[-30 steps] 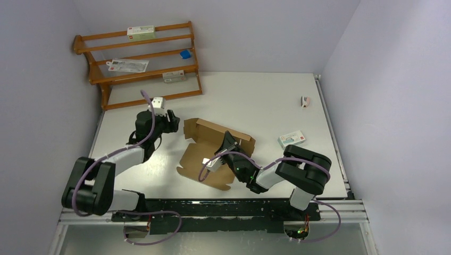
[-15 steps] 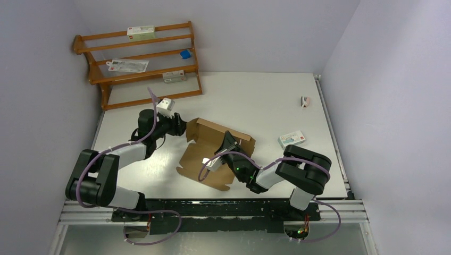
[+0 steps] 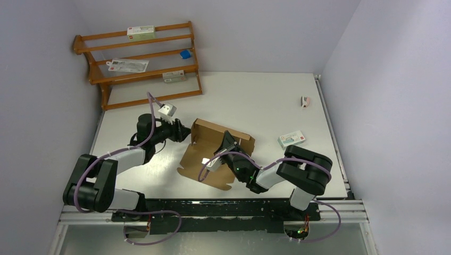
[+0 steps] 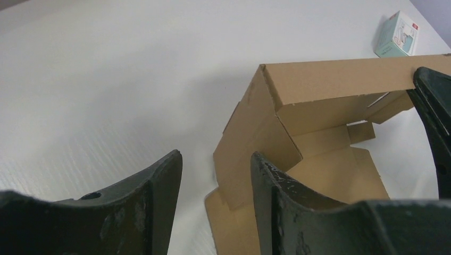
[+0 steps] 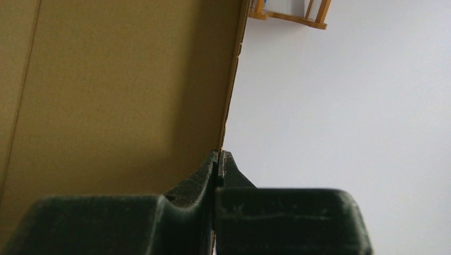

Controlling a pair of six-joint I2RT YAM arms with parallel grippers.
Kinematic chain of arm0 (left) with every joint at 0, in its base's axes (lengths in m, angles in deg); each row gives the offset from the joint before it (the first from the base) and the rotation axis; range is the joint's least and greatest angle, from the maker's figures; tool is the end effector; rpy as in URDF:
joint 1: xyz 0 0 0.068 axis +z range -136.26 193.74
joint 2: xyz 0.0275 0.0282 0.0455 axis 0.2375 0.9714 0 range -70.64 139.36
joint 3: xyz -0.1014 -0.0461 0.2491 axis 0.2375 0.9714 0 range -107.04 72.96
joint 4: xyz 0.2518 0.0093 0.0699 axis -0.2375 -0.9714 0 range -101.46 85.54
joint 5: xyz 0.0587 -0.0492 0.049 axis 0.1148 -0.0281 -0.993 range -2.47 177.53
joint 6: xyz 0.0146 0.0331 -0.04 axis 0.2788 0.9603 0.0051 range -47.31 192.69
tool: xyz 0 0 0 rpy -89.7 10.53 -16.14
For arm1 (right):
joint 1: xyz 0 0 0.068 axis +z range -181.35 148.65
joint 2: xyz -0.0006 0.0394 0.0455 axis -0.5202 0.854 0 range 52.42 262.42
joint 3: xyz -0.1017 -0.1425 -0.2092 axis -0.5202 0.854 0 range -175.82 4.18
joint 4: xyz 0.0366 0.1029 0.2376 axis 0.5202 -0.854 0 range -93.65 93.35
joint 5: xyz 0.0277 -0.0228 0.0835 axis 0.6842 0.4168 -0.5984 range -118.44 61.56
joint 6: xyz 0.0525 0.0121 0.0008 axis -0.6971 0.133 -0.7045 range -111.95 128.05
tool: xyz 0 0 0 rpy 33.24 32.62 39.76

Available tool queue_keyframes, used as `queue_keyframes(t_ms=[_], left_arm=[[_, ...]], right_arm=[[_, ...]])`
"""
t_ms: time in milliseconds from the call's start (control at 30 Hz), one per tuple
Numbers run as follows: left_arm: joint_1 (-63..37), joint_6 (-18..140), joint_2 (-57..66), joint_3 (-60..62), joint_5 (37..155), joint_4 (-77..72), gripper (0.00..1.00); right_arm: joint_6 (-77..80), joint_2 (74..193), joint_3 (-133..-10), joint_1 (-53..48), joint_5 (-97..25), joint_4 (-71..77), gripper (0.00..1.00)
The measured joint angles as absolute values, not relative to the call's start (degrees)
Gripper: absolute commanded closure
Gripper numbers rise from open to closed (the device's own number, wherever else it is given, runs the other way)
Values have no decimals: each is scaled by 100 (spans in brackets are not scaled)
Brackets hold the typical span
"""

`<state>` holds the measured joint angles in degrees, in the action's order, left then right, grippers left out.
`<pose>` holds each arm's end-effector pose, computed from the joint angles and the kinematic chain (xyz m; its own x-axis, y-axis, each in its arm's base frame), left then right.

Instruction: Fold the paper box

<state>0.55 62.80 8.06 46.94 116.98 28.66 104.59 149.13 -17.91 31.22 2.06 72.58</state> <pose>0.2526 -0.0772 0.1789 -0.4326 -0.0522 -0.9001 0.5842 0.7442 -0.3240 0.1439 0.2383 0.1455 0.5334 -0.8305 0.1607 0.0176 -0.1791 -0.9837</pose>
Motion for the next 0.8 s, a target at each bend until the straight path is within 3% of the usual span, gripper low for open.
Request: queue_keyframes(t_ms=[400,800], left_arm=[[-302,6326,782,4758,11740,2906,43],[-557,6260,1501,4760,11272,3848,48]], right_arm=[[10459,14889,-1830,3155,197,7245,100],[10441,14858,-1898,3236,175,7230,100]])
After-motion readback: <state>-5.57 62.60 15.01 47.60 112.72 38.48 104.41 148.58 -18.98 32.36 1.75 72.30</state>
